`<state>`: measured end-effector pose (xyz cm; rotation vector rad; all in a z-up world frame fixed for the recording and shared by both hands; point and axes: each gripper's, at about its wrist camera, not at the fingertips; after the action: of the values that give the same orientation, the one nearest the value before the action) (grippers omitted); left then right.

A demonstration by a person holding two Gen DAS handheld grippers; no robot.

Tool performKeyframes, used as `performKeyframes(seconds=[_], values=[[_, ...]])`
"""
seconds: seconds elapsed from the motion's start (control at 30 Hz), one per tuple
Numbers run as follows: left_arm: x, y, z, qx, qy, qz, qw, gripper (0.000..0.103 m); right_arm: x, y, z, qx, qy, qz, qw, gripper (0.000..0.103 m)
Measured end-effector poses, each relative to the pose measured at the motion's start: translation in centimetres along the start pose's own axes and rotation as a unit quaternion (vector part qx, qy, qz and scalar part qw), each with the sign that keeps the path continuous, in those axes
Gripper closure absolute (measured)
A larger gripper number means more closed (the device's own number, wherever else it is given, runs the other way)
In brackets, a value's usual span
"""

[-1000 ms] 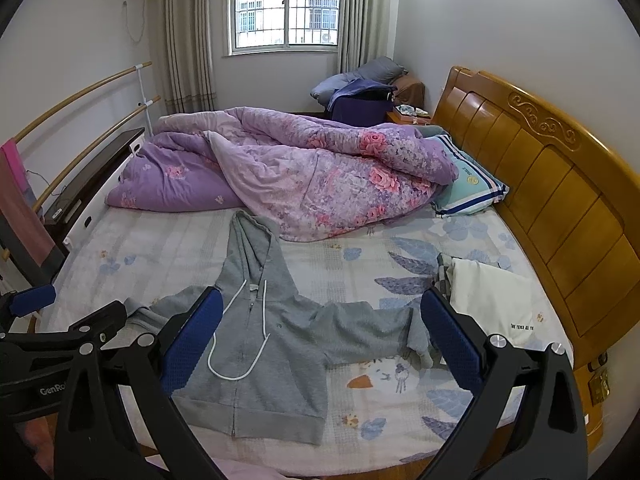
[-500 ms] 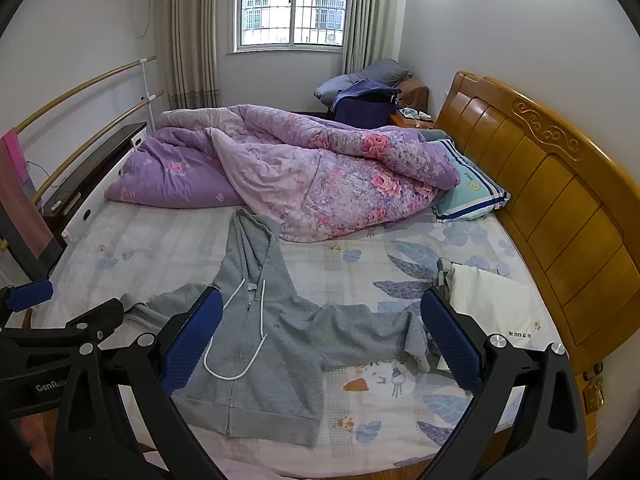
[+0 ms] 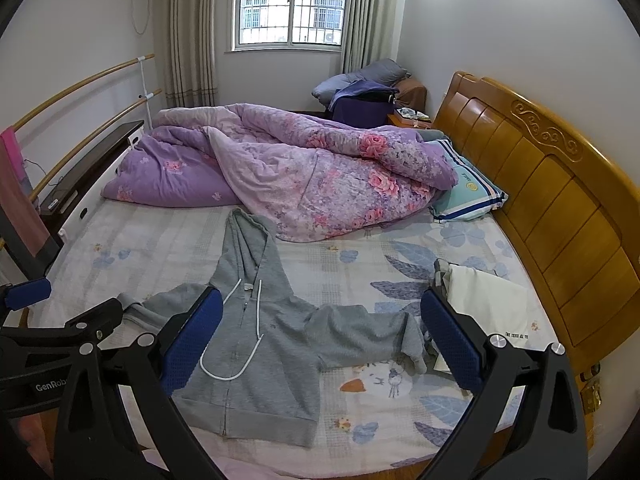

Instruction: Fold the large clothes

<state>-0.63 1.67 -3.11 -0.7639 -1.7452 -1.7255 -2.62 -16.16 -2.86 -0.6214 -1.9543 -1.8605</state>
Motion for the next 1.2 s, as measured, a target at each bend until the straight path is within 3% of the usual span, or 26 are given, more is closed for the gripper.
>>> performKeyframes(seconds=[0.6,0.93,1.2], values=[[-0.9,0.2,-0.8,0.009,-0.002,0.013,0.9999,0.005,-0.9,-0.4,-0.9,-0.003,0.018,0.003,1.000,0.007],[0.4,-0.4,-1.0,0.041,0.050,0.024,0.9976,0.005,-1.5,-0.2,-0.5,0.020,0.087,0.003,0.996,0.007],[1.5,-1.3,-1.1,0.082,0.087,0.039,0.9920,0.005,-2.3,-0.7,-0.5,0.040,0.162,0.014,0.986,0.007]])
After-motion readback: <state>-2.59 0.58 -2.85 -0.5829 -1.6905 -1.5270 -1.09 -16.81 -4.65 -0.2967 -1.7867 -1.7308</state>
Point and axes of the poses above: each gripper's, at about its wrist camera, not at the fingertips, and x roughly against the way its jaws point, z to its left, y to its top, and after that the axes turned 8 degrees about -z, right-handed
